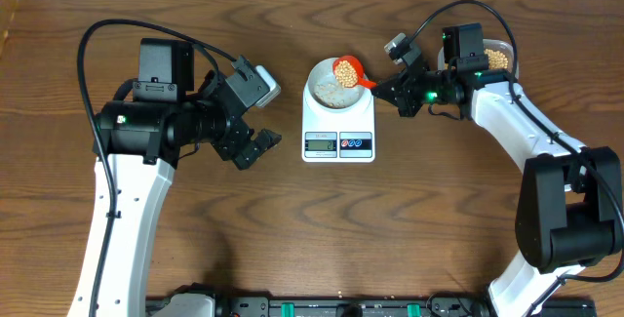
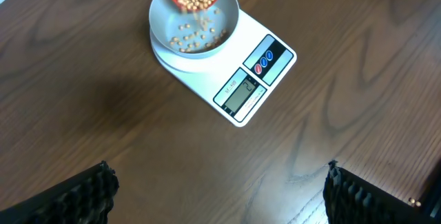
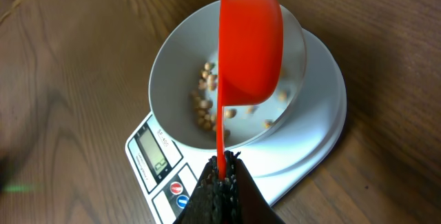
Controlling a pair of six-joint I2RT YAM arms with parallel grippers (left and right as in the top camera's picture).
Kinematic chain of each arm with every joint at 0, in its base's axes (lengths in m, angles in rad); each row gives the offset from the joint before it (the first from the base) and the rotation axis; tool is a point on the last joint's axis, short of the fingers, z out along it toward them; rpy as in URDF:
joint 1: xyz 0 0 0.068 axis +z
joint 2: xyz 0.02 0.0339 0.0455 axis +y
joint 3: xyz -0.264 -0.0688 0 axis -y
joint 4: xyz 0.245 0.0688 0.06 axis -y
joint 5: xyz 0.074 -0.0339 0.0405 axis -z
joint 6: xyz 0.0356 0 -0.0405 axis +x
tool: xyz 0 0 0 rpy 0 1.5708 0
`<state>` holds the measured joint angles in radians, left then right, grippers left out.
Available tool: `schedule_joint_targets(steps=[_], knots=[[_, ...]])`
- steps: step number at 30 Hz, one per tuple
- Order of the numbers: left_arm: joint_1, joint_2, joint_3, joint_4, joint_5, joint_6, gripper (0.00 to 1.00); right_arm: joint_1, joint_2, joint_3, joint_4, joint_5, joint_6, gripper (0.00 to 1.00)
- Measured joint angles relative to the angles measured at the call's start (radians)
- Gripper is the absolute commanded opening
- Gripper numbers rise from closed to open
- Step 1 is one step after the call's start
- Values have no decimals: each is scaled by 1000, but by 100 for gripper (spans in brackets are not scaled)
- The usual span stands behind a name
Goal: Scoop item into bowl and weigh 50g on scale
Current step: 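Tilt the scoop with the right gripper to pour soybeans into bowl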
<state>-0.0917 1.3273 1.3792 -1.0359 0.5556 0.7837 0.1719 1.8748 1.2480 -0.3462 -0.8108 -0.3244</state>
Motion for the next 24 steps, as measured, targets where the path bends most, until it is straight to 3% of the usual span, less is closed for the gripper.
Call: schedule_joint_targets(steps=[24], knots=[[0, 0, 0, 0, 0, 0, 98, 35, -1, 0, 12, 28, -21, 1]])
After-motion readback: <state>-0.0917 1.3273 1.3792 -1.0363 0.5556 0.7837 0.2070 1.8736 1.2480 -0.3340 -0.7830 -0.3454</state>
